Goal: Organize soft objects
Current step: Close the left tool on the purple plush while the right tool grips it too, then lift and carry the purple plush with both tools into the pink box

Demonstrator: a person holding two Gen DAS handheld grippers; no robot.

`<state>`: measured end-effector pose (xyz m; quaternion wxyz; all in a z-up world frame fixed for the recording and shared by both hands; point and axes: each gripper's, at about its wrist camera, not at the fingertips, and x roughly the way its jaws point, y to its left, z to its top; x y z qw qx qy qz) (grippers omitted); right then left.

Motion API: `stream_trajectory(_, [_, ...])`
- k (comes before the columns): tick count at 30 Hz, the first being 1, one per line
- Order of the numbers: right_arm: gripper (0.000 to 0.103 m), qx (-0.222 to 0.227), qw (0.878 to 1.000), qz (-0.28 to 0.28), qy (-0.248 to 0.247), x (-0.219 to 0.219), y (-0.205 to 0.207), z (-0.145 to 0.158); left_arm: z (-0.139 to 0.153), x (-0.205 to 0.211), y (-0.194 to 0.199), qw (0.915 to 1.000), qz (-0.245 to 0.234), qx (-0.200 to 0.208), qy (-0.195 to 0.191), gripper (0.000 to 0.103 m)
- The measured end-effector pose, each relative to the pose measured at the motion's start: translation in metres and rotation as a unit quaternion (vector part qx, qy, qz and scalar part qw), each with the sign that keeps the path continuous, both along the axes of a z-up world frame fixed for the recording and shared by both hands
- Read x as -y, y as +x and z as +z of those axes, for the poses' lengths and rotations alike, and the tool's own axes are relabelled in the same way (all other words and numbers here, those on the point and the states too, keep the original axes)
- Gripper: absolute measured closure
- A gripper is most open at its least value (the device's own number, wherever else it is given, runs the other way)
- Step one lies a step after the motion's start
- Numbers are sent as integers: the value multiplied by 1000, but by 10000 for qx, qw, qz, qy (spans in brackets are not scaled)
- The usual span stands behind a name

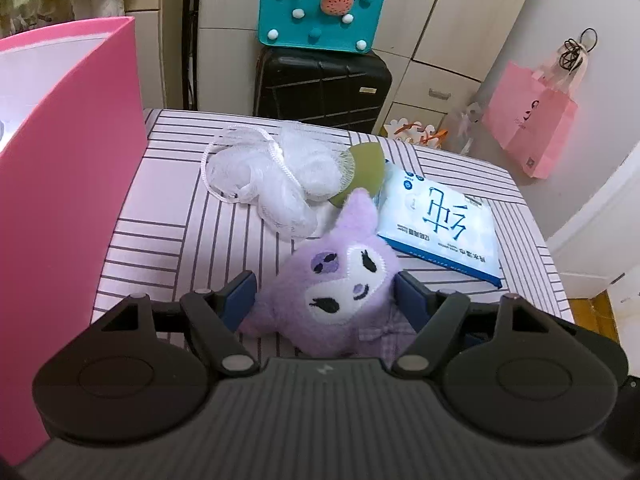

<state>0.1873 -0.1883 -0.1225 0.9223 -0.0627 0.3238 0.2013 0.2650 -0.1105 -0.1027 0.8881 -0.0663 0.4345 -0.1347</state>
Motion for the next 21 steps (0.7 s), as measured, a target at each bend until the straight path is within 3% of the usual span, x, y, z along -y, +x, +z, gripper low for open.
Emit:
stream_trajectory(14, [49,37,9999,-90,109,-1,-7,-4,-3,8,-14,9997,-201,119,110,45])
stream_trajectory(21, [50,-164,9972,-65,729,10,-21,-4,0,1,-29,9997,-208,-105,83,45])
